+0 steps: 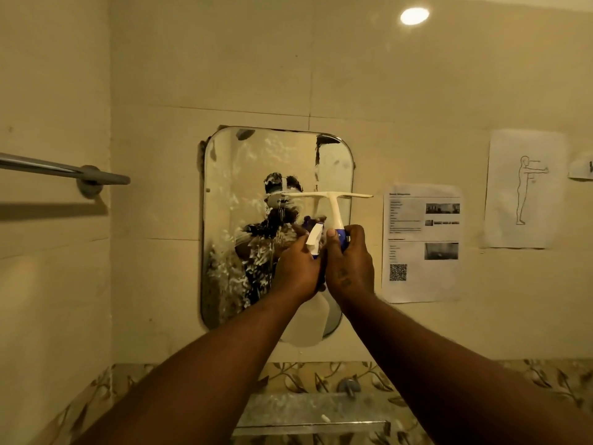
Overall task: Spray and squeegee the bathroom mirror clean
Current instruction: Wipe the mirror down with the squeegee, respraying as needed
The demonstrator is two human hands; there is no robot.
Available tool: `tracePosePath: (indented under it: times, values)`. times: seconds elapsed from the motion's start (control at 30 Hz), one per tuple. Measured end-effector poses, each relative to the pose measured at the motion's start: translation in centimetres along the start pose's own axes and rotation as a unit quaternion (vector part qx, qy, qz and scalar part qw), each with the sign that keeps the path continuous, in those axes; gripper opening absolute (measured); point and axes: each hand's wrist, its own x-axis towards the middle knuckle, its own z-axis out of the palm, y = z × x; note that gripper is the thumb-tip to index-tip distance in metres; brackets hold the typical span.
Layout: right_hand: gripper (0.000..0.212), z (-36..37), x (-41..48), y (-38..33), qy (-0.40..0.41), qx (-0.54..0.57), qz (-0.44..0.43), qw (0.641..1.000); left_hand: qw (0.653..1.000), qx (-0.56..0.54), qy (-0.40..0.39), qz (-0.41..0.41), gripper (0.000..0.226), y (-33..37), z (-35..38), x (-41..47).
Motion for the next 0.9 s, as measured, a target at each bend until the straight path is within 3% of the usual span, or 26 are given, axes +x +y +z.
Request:
tracePosePath:
  times: [0.6, 0.9]
  values:
    - [0.022, 11.7, -9.6, -1.6, -0.116, 0.050, -0.027, 0.992, 0.981, 0.142, 0.098, -0.089, 0.043, -7.4, -13.2, -5.3]
    - [0.022, 10.0, -10.6, 0.1, -0.093, 0.020, -0.039, 0.995, 0.991, 0.073, 0.055, -0.100, 0.042, -8.0, -11.6, -7.3]
